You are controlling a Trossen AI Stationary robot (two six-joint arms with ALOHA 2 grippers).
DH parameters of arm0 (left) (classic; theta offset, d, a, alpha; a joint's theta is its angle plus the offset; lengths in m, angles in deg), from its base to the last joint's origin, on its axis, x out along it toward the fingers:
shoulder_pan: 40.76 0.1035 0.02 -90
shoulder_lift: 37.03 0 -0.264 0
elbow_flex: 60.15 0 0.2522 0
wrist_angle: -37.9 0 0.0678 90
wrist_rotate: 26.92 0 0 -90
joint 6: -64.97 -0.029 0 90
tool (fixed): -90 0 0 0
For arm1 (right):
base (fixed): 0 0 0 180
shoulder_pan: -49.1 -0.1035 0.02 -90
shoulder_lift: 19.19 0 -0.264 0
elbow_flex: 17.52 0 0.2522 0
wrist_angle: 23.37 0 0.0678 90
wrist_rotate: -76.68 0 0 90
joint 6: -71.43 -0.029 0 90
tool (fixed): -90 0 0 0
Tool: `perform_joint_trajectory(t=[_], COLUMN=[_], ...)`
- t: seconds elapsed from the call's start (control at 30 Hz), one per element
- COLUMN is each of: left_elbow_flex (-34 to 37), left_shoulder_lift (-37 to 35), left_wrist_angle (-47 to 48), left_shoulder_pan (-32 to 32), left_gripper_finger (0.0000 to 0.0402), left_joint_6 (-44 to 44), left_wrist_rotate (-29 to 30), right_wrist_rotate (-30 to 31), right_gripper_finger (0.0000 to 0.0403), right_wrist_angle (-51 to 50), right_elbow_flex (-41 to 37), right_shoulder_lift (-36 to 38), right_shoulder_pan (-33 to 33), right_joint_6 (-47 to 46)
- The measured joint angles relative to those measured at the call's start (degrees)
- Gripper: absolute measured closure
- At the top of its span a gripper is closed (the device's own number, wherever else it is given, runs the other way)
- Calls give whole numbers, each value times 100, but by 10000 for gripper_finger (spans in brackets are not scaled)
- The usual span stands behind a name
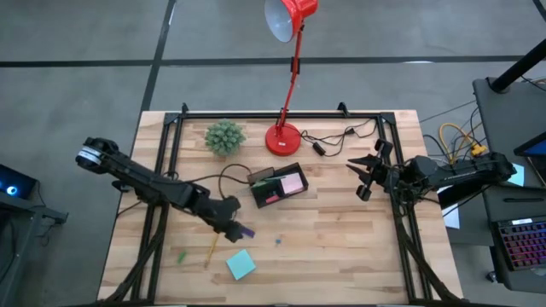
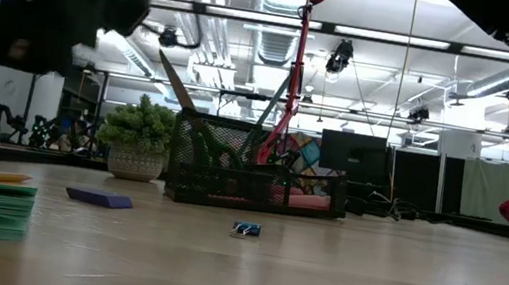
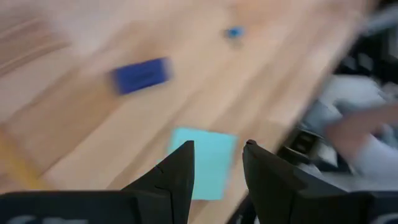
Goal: Pick and place office supplies into organizer
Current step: Put the yellow pencil into the black desk organizer
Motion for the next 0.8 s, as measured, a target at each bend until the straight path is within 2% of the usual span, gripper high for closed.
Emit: perform_joint_trajectory(t=[0.3, 0.4, 0.8], left_elbow_flex=[8, 35, 50], left_shoulder_lift=[92, 214, 1054], left_wrist_angle=[1557, 1763, 1822], left_shoulder_pan=[-414, -511, -566], left_gripper_finger=[281, 281, 281], left_joint_6=[1539, 2005, 2292], left_wrist_rotate=[355, 392, 394], right_wrist_rotate=[0, 0, 0], right_gripper_finger=[351, 351, 351], right_wrist_angle=[101, 98, 90], right_elbow_flex=[0, 0, 0], right_shoulder_lift=[0, -2, -2], right_shoulder_pan=[2, 0, 1], right_joint_6=[45, 105, 106])
